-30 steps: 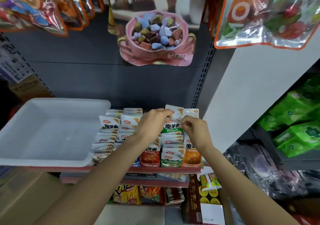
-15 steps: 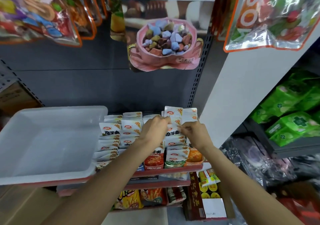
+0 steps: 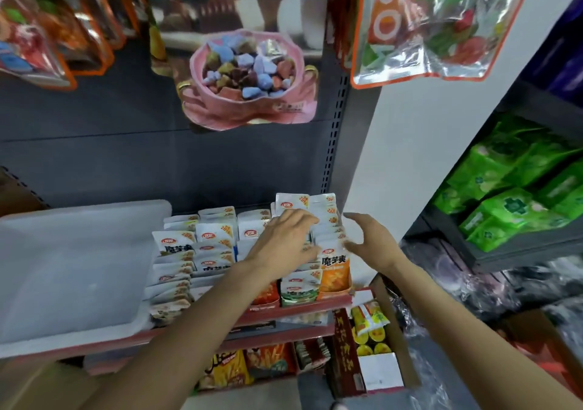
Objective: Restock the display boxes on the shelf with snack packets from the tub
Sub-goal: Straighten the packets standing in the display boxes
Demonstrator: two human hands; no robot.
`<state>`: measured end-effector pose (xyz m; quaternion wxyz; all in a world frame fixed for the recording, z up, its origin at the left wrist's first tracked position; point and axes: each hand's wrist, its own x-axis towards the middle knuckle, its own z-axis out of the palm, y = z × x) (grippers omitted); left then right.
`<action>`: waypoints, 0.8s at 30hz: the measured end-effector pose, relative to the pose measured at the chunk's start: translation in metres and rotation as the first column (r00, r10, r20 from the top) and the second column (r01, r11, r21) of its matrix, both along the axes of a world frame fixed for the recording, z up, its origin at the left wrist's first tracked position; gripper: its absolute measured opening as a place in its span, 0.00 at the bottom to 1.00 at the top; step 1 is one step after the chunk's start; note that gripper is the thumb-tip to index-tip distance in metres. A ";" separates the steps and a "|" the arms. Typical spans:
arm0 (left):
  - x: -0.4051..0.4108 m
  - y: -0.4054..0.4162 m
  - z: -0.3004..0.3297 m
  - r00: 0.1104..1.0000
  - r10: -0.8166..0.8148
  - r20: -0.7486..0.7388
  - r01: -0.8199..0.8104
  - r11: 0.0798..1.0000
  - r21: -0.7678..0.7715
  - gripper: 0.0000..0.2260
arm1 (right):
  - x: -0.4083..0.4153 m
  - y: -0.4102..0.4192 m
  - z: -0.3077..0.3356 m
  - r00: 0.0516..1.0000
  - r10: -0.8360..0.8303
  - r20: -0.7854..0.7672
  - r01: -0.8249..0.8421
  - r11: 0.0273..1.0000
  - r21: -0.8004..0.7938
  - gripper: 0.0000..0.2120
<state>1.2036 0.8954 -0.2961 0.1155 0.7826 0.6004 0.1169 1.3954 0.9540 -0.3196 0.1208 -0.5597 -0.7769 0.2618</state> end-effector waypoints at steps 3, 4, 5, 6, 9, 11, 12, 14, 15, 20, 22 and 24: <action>0.022 0.007 -0.004 0.991 0.038 -0.126 -0.045 0.998 -0.050 0.31 | 0.005 0.010 -0.010 0.989 0.148 0.022 -0.144 0.981 -0.127 0.34; 0.029 0.010 -0.006 0.985 0.057 -0.162 -0.069 0.995 -0.067 0.32 | 0.007 0.014 -0.013 0.981 0.192 0.030 -0.187 0.973 -0.133 0.34; 0.035 0.012 -0.008 0.977 0.073 -0.199 -0.091 0.992 -0.084 0.33 | 0.009 0.017 -0.016 0.974 0.223 0.034 -0.218 0.969 -0.117 0.33; 0.040 0.014 -0.010 0.967 0.088 -0.239 -0.114 0.989 -0.097 0.34 | 0.011 0.020 -0.019 0.970 0.243 0.033 -0.239 0.967 -0.093 0.32; 0.053 0.018 -0.014 0.927 0.139 -0.348 -0.185 0.977 -0.103 0.36 | 0.017 0.029 -0.031 0.961 0.277 0.014 -0.275 0.959 -0.075 0.34; 0.061 0.022 -0.017 0.900 0.162 -0.404 -0.214 0.973 -0.087 0.37 | 0.019 0.035 -0.037 0.956 0.295 -0.004 -0.293 0.948 -0.121 0.38; 0.065 0.025 -0.018 0.889 0.166 -0.426 -0.221 0.972 -0.082 0.36 | 0.019 0.038 -0.040 0.952 0.305 -0.003 -0.302 0.943 -0.142 0.39; 0.070 0.031 -0.018 0.877 0.166 -0.450 -0.227 0.970 -0.085 0.33 | 0.017 0.046 -0.043 0.942 0.333 0.030 -0.326 0.934 -0.148 0.40; 0.071 0.034 -0.018 0.877 0.169 -0.450 -0.235 0.967 -0.094 0.30 | 0.015 0.049 -0.043 0.935 0.350 0.051 -0.340 0.929 -0.144 0.41; 0.067 0.036 -0.019 0.904 0.200 -0.379 -0.254 0.962 -0.097 0.28 | 0.012 0.053 -0.037 0.935 0.354 0.008 -0.351 0.930 -0.113 0.36; 0.067 0.031 -0.019 0.909 0.198 -0.366 -0.248 0.964 -0.097 0.30 | 0.017 0.048 -0.035 0.930 0.366 -0.021 -0.366 0.930 -0.035 0.32; 0.070 0.028 -0.020 0.909 0.181 -0.376 -0.239 0.964 -0.113 0.31 | 0.023 0.039 -0.035 0.920 0.388 -0.051 -0.386 0.922 0.036 0.28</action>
